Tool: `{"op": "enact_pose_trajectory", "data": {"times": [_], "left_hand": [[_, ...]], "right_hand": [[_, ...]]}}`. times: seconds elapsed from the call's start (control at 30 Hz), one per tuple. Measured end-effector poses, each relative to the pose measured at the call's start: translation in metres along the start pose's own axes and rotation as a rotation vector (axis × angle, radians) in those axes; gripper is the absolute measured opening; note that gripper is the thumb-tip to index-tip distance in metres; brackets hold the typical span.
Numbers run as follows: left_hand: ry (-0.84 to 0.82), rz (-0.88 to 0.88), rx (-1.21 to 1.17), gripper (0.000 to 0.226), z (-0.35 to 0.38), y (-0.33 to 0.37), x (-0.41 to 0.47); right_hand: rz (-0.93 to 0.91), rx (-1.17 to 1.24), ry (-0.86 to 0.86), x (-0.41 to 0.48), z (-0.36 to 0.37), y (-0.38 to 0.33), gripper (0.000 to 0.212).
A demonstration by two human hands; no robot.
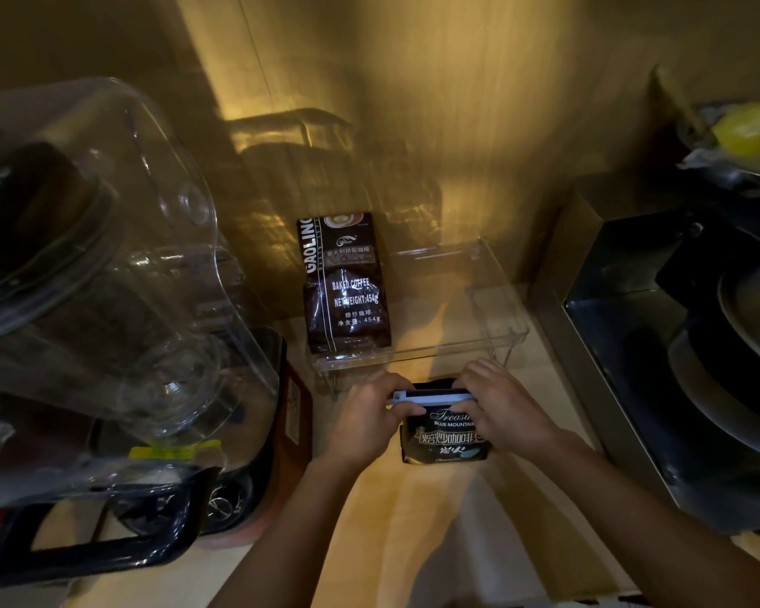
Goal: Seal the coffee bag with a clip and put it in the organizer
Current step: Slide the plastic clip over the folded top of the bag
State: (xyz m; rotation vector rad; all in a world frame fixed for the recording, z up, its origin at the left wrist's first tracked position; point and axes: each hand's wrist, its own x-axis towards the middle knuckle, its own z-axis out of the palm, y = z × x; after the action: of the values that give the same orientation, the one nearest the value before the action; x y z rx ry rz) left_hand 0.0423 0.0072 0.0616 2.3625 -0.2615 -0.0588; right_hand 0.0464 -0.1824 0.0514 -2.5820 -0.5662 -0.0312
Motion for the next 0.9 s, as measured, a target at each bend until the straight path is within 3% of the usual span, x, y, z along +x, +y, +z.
{"op": "enact_pose_trajectory", "data": {"times": [0.3, 0.53, 0.9], "left_hand": [[0.035, 0.04, 0.015, 0.02, 0.0, -0.001, 0.001], [0.056, 0.087, 0.016, 0.015, 0.007, 0.002, 0.0], [0.169, 0.038, 0.016, 0.014, 0.017, -0.002, -0.011]], "right_hand": [[0.003, -0.041, 0.013, 0.003, 0.0, -0.002, 0.018], [-0.13, -0.169, -0.041, 0.017, 0.01, -0.027, 0.015], [-0.086, -0.243, -0.013, 0.022, 0.015, -0.043, 0.014]]}}
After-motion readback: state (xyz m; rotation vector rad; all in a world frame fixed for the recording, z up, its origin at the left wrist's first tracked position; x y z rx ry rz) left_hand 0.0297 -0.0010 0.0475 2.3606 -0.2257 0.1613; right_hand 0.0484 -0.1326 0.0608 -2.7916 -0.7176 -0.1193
